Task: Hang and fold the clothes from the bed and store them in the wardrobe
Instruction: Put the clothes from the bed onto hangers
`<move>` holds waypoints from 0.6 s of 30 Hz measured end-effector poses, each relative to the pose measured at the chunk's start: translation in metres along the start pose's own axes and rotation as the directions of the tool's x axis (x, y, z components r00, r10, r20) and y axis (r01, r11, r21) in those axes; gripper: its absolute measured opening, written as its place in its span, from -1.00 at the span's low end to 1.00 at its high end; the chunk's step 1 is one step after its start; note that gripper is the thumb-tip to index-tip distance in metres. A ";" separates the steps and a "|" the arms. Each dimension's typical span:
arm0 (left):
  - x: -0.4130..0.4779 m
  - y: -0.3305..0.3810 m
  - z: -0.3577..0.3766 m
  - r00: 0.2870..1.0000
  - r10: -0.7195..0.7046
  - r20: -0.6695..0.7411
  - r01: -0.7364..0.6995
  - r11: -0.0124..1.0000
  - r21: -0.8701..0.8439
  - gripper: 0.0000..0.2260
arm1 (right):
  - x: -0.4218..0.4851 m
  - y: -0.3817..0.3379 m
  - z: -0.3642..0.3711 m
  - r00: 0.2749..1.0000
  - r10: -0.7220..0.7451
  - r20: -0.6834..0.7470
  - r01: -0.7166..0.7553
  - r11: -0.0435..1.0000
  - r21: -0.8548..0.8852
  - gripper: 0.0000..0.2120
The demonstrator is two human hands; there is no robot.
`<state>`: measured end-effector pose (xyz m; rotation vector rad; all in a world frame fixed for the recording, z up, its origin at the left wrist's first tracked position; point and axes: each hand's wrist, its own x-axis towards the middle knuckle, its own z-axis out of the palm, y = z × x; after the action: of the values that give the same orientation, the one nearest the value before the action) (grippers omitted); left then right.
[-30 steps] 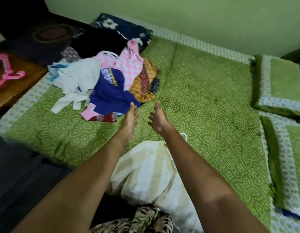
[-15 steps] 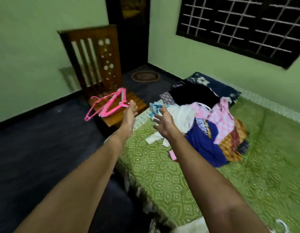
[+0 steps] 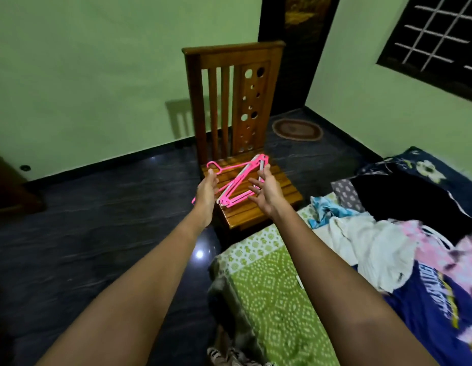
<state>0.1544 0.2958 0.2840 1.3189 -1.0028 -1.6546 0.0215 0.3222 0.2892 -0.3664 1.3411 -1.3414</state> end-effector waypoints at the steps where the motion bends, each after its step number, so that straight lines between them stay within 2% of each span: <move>1: 0.022 0.006 0.001 1.000 -0.019 -0.012 0.019 1.000 0.000 -0.55 | 0.024 -0.004 0.006 1.000 0.015 -0.005 -0.015 1.000 0.005 -0.41; 10: 0.159 0.009 -0.009 0.990 -0.110 -0.089 0.115 0.992 0.056 -0.58 | 0.169 0.000 0.042 0.987 0.151 -0.048 -0.153 0.988 -0.033 -0.45; 13: 0.196 0.004 -0.020 0.983 -0.149 -0.110 0.155 0.987 0.040 -0.66 | 0.204 0.013 0.052 0.981 0.187 -0.060 -0.188 0.982 -0.024 -0.45; 16: 0.247 -0.005 -0.035 0.976 -0.163 -0.142 0.172 0.984 0.055 -0.75 | 0.248 0.032 0.065 0.966 0.237 -0.108 -0.241 0.970 -0.027 -0.46; 18: 0.281 -0.014 -0.047 0.971 -0.182 -0.154 0.201 0.973 0.115 -0.72 | 0.274 0.045 0.073 0.953 0.264 -0.149 -0.269 0.963 -0.014 -0.48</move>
<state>0.1548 0.0383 0.1605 1.6419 -0.9341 -1.6305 0.0198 0.0743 0.1441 -0.1045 1.4789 -1.1373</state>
